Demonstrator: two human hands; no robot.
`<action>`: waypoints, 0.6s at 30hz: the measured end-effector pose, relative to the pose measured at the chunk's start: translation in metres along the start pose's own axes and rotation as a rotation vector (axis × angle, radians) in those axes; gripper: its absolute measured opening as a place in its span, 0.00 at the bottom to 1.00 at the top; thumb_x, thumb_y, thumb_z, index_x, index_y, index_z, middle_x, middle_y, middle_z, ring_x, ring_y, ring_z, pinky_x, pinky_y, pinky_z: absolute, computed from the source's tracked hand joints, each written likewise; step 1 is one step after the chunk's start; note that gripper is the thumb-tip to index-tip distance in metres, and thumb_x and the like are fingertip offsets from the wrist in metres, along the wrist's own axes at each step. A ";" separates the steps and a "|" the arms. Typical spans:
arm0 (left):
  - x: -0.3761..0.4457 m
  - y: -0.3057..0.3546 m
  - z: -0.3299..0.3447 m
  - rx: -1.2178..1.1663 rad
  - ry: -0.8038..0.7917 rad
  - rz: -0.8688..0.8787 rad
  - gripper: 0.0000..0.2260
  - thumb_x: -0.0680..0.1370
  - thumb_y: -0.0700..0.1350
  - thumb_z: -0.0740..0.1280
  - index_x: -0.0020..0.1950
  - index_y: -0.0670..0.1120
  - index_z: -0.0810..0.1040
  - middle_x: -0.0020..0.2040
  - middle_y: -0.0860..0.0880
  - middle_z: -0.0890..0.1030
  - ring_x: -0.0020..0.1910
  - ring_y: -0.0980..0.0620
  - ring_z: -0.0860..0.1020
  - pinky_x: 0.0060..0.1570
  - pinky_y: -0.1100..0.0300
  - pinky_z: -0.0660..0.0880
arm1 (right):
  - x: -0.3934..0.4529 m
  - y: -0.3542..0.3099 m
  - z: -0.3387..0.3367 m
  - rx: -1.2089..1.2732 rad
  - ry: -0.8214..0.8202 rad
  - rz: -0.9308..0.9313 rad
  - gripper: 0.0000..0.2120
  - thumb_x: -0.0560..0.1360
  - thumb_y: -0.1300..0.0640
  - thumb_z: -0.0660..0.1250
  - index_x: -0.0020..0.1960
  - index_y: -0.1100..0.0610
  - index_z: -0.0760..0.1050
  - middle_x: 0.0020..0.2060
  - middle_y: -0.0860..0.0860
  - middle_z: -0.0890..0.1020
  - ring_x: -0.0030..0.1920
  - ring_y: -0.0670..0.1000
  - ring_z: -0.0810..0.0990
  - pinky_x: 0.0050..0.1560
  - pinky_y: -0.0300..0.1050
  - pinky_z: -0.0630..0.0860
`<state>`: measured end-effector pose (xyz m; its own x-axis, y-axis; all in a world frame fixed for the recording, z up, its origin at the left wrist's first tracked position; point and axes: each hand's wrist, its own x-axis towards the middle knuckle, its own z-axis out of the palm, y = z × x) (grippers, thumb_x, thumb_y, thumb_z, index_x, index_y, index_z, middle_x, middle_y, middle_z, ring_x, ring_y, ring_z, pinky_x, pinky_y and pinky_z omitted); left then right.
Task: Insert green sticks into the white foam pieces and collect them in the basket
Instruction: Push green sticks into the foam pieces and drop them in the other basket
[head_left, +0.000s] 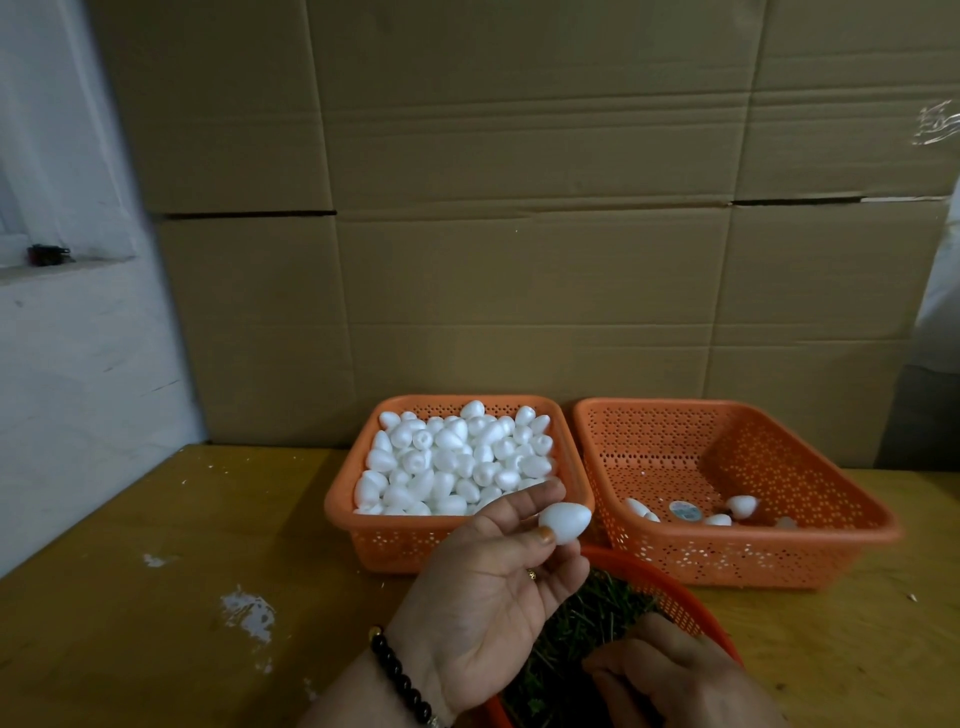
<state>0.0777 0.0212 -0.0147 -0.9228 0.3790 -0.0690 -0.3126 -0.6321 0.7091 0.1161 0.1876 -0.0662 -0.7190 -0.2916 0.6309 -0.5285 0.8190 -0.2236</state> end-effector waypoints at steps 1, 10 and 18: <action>0.000 0.000 0.000 0.007 0.001 0.005 0.14 0.68 0.30 0.65 0.51 0.38 0.84 0.46 0.40 0.84 0.39 0.49 0.80 0.40 0.55 0.80 | 0.001 -0.002 -0.002 -0.024 0.005 -0.002 0.09 0.68 0.44 0.61 0.34 0.40 0.79 0.29 0.40 0.76 0.27 0.40 0.77 0.62 0.21 0.52; -0.001 -0.001 0.003 0.043 0.038 0.062 0.15 0.64 0.28 0.65 0.45 0.38 0.85 0.52 0.41 0.84 0.47 0.47 0.83 0.44 0.56 0.80 | 0.004 -0.004 -0.006 -0.084 0.011 -0.015 0.11 0.67 0.45 0.61 0.31 0.42 0.80 0.27 0.41 0.77 0.27 0.40 0.78 0.66 0.24 0.35; 0.000 0.000 0.002 -0.026 0.061 0.056 0.14 0.63 0.27 0.69 0.46 0.37 0.81 0.44 0.40 0.83 0.39 0.47 0.82 0.38 0.57 0.81 | 0.002 0.001 0.000 0.010 -0.034 -0.046 0.10 0.68 0.44 0.61 0.33 0.40 0.80 0.29 0.39 0.76 0.28 0.36 0.76 0.47 0.25 0.65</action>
<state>0.0784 0.0229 -0.0132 -0.9508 0.3013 -0.0725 -0.2649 -0.6689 0.6946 0.1141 0.1872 -0.0651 -0.7087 -0.3461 0.6148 -0.5659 0.7993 -0.2023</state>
